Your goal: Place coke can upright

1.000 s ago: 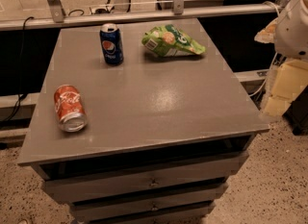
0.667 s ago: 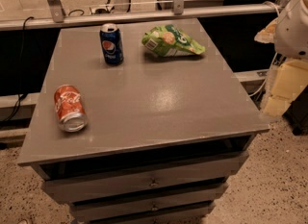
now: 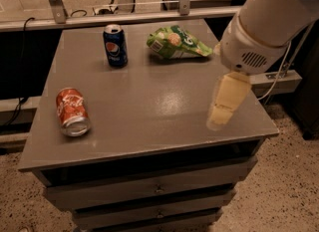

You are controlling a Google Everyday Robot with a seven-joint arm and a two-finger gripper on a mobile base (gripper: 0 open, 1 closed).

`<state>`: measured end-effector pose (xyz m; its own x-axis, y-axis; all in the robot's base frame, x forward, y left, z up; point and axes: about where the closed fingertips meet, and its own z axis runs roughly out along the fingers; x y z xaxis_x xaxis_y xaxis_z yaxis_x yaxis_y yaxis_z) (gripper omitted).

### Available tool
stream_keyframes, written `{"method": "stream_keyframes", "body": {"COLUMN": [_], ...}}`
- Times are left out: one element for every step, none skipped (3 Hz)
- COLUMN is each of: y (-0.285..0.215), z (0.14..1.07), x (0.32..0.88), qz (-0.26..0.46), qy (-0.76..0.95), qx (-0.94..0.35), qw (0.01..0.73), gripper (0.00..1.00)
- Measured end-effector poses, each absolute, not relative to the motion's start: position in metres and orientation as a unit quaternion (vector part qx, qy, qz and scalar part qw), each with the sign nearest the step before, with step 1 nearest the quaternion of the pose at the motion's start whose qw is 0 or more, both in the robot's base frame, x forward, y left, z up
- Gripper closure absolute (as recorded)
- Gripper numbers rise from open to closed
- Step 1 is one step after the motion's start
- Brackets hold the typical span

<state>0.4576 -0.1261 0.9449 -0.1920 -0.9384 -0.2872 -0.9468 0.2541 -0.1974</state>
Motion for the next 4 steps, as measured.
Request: {"method": "stream_keyframes", "body": {"y": [-0.065,-0.004,0.056,0.101], "z": [0.927,0.919,0.917,0.899], "x": [0.466,0.476,0.485,0.492], "qz": [0.044,0.08,0.112,0.143], "qy": [0.772,0.773,0.775,0.794], "qx": [-0.608,-0.604,-0.599,-0.575], "qw": [0.18,0.179,0.17,0.137], "gripper": [0.0,0.0,0.0,0.0]}}
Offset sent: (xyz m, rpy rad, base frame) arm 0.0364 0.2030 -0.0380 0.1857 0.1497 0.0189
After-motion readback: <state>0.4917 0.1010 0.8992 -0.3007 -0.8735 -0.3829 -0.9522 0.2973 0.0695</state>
